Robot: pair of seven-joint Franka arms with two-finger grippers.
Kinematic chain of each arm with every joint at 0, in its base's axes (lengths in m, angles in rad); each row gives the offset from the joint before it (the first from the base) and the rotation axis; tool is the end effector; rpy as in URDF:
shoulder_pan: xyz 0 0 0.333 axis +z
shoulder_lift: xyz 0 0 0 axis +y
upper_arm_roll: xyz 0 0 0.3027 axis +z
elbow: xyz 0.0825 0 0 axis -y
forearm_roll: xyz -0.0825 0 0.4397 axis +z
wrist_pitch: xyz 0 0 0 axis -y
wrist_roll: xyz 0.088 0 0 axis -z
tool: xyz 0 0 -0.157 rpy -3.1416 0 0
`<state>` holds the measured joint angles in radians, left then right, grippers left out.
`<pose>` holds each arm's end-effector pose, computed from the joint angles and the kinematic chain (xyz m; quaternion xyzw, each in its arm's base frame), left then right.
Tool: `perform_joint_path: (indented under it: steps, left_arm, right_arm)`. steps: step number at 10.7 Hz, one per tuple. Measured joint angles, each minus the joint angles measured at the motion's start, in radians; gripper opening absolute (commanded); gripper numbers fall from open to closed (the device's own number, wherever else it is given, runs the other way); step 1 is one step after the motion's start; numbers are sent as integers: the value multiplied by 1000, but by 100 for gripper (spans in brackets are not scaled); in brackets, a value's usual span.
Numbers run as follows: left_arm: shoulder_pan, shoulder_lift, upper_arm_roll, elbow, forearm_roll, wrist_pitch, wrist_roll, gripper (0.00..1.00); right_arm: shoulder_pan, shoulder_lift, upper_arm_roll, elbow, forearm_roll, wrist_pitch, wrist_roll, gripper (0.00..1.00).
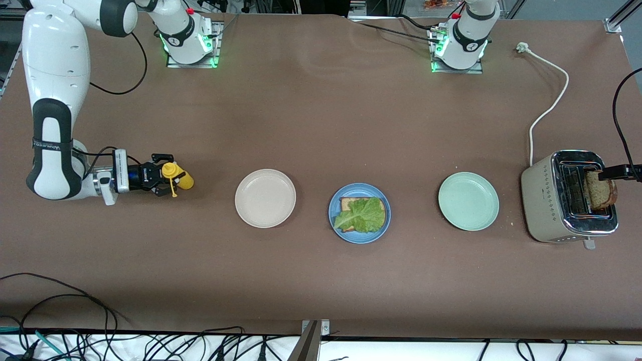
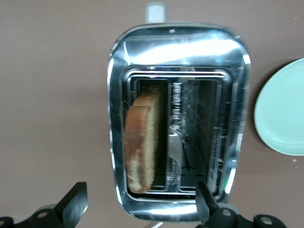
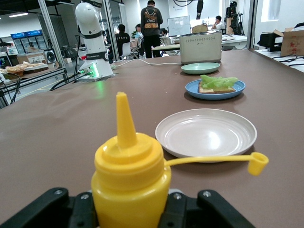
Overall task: Make sandwich in blue plate with both arms
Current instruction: 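Set down the mustard bottle while the left gripper reaches the toaster bread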
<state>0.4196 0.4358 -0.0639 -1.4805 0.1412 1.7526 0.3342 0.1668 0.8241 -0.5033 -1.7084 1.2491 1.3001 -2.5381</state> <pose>0.6534 0.2680 0.3334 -0.9952 0.0058 0.0947 0.0238 0.5964 -0.0282 0.0905 -0.5336 -0.6071 -0.3331 0.4856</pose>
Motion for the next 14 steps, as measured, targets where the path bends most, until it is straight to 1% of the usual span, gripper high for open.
perform_joint_path:
  steps: [2, 3, 4, 5, 6, 7, 8, 9, 10, 11, 14]
  left_arm:
    - [15, 30, 0, 0, 4, 30, 30, 100]
    - [18, 40, 0, 0, 4, 32, 32, 100]
    - [24, 48, 0, 0, 4, 33, 34, 88]
    - [26, 53, 0, 0, 4, 35, 37, 64]
    - [26, 55, 0, 0, 5, 36, 39, 47]
    - [26, 56, -1, 0, 5, 36, 40, 38]
    - [26, 56, -1, 1, 5, 36, 41, 31]
    - [26, 56, -1, 1, 5, 36, 42, 20]
    - [26, 56, -1, 1, 5, 36, 42, 6]
    - [26, 56, -2, 1, 5, 36, 43, 0]
    - [25, 56, -4, 2, 5, 35, 46, 0]
  right_arm:
    - [-2, 12, 0, 2, 4, 0, -4, 0]
    - [-4, 15, 0, 2, 4, 0, -6, 16]
    - [-8, 20, -1, 3, 5, -1, -8, 61]
    - [-12, 23, -1, 4, 5, -2, -9, 100]
    - [-13, 24, -1, 4, 5, -3, -10, 100]
    - [-14, 24, -1, 5, 5, -4, -10, 100]
    - [-14, 24, -1, 5, 12, -5, -10, 100]
    - [-14, 24, -1, 5, 19, -6, -9, 100]
    - [-14, 24, -2, 6, 22, -7, -9, 100]
    - [-15, 24, -8, 6, 22, -12, -9, 100]
    - [-21, 27, -57, 6, 22, -39, -9, 100]
